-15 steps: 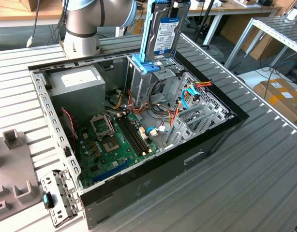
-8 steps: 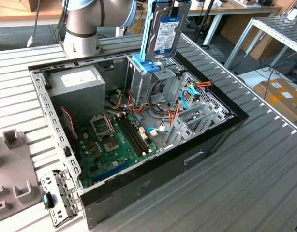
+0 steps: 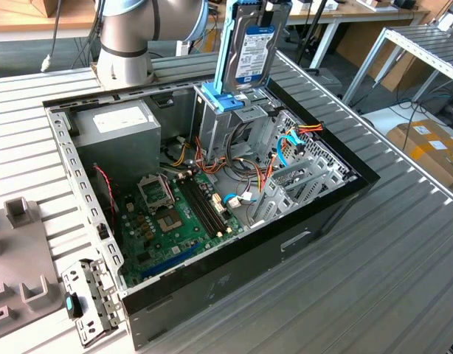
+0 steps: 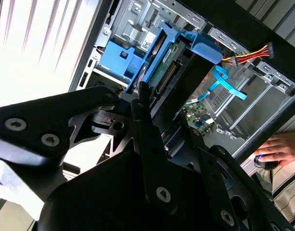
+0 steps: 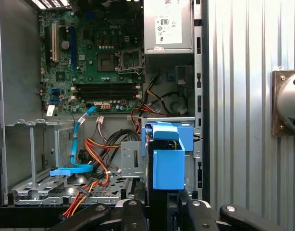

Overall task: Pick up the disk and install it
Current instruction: 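Pick up the disk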

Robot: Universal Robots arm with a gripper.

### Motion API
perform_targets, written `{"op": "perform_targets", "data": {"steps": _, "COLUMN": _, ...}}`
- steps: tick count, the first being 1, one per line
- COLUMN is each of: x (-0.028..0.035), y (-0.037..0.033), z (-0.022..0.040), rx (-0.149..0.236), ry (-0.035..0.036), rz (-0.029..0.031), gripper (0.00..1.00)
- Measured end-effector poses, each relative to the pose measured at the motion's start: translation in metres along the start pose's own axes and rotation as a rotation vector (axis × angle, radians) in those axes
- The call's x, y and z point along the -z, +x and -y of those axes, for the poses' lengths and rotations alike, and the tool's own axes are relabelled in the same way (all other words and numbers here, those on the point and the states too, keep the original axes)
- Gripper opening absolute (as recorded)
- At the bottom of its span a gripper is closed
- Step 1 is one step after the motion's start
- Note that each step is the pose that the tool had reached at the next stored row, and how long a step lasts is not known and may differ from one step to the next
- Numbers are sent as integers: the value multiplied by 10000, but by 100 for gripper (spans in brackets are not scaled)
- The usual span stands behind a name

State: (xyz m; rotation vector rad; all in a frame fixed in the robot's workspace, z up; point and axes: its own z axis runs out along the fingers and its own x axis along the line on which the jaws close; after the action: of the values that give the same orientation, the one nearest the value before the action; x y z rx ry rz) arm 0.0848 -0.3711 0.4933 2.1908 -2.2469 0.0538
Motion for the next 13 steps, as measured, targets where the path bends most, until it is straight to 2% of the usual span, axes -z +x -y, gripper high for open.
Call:
{"op": "perform_targets", "data": {"steps": 5, "x": -2, "y": 57, "z": 2, "rx": 1, "ry": 0, "rz": 0, "gripper": 35}}
{"op": "perform_targets", "data": {"steps": 13, "x": -6, "y": 214, "z": 6, "rx": 0, "ry": 0, "rz": 1, "gripper": 35}}
